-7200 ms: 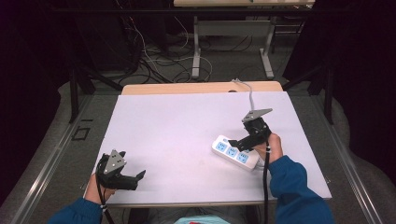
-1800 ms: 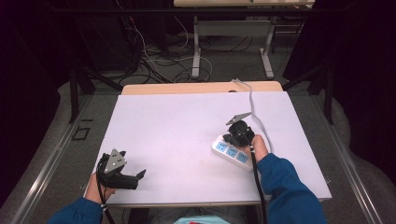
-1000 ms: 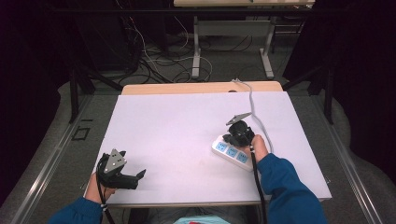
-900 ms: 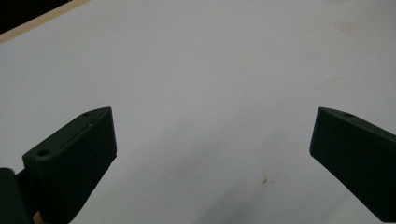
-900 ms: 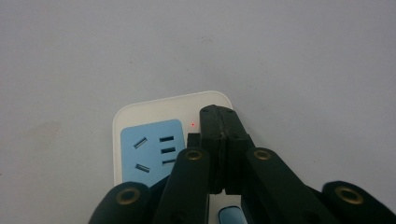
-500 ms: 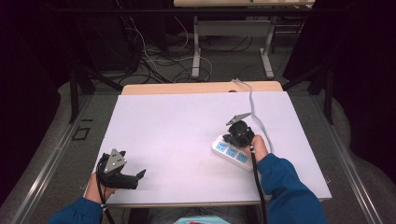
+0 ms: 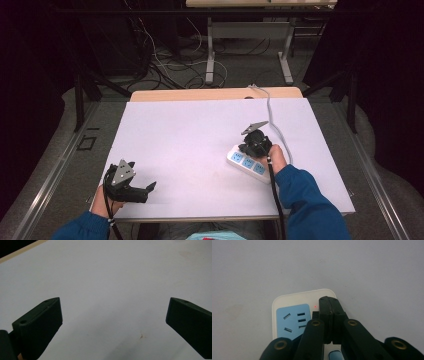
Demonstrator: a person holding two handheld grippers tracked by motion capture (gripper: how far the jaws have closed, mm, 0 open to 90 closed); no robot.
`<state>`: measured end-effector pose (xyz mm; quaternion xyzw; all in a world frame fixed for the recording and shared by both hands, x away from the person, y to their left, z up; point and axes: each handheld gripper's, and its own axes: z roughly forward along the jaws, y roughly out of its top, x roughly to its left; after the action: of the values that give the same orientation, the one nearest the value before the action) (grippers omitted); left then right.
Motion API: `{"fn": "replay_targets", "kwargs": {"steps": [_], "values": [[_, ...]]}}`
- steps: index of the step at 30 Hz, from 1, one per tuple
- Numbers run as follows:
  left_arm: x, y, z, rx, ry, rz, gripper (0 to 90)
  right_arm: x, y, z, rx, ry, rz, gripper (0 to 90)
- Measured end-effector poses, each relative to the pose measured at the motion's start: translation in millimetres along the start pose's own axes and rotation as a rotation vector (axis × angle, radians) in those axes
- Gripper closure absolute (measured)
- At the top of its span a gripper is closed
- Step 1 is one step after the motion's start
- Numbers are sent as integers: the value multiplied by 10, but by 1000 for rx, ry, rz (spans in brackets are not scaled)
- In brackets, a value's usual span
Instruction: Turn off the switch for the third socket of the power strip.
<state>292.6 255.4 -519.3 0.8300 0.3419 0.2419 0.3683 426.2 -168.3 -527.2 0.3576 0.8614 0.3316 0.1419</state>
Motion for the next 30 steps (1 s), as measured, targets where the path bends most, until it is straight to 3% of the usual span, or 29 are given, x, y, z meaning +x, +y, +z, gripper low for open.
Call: {"fn": "replay_targets", "kwargs": {"steps": [6, 7, 8, 15, 17, 21, 22, 24, 30], "values": [[-1, 1, 0, 0, -1, 1, 6, 14, -1, -7, 8, -4, 4, 900], [-1, 1, 0, -1, -1, 1, 6, 0, 1, 0, -1, -2, -20, 900], [-2, 2, 0, 0, 2, 2, 6, 13, -1, 0, 4, -4, 13, 900], [0, 1, -2, -1, 0, 1, 6, -20, -2, -5, 4, 12, -10, 900], [1, 1, -1, -2, -1, 1, 6, -9, -7, -6, 5, 7, 19, 900], [-3, 2, 1, -1, -1, 1, 6, -7, -9, -1, -4, 4, 16, 900], [-3, 2, 0, -2, -1, 1, 6, -17, -3, 1, -4, 10, -6, 900], [-3, 1, -1, -2, 0, 1, 6, -8, -1, -16, 18, 10, 2, 900], [0, 1, -1, -1, 0, 1, 6, 4, -1, -3, 2, -7, 2, 900]]}}
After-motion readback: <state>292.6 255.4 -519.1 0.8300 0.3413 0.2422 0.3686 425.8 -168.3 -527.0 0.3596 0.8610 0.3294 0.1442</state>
